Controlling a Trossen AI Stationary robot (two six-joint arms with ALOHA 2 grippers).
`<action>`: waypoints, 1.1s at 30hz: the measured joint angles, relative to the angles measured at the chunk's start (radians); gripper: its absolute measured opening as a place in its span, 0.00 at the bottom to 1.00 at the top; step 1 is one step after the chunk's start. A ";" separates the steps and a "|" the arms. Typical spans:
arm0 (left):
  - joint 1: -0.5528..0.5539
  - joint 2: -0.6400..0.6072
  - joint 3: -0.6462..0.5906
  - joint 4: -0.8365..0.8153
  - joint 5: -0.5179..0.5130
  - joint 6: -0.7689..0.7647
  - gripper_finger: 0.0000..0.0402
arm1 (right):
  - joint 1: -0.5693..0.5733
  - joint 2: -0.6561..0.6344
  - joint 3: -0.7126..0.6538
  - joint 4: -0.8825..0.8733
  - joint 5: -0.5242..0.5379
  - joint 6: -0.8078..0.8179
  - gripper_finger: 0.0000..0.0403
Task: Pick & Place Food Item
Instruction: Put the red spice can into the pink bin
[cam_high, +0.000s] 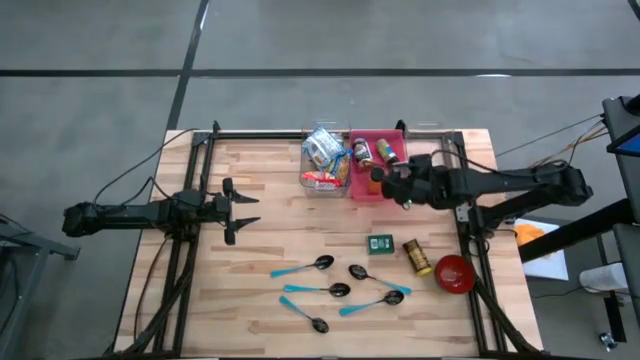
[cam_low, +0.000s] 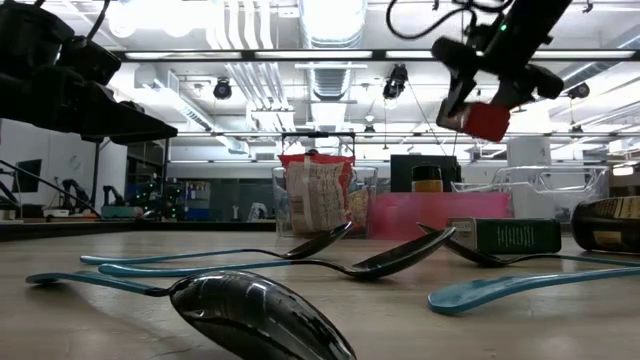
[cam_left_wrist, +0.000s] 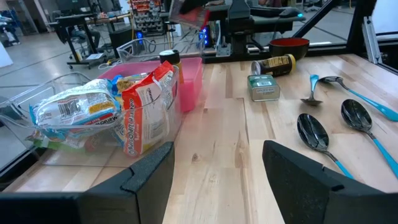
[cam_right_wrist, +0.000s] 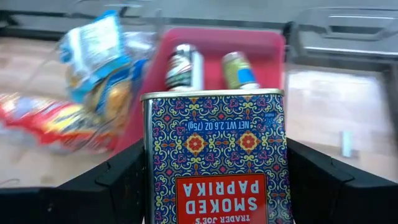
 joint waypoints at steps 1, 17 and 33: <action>0.000 0.000 0.000 0.000 0.000 0.000 0.61 | -0.021 0.007 0.000 0.000 -0.002 0.000 0.70; 0.000 0.000 0.000 0.000 0.000 -0.001 0.61 | -0.254 0.246 -0.001 0.093 -0.088 -0.036 0.70; 0.000 0.000 0.000 0.000 0.000 -0.003 0.61 | -0.299 0.354 -0.001 0.198 -0.234 -0.051 0.70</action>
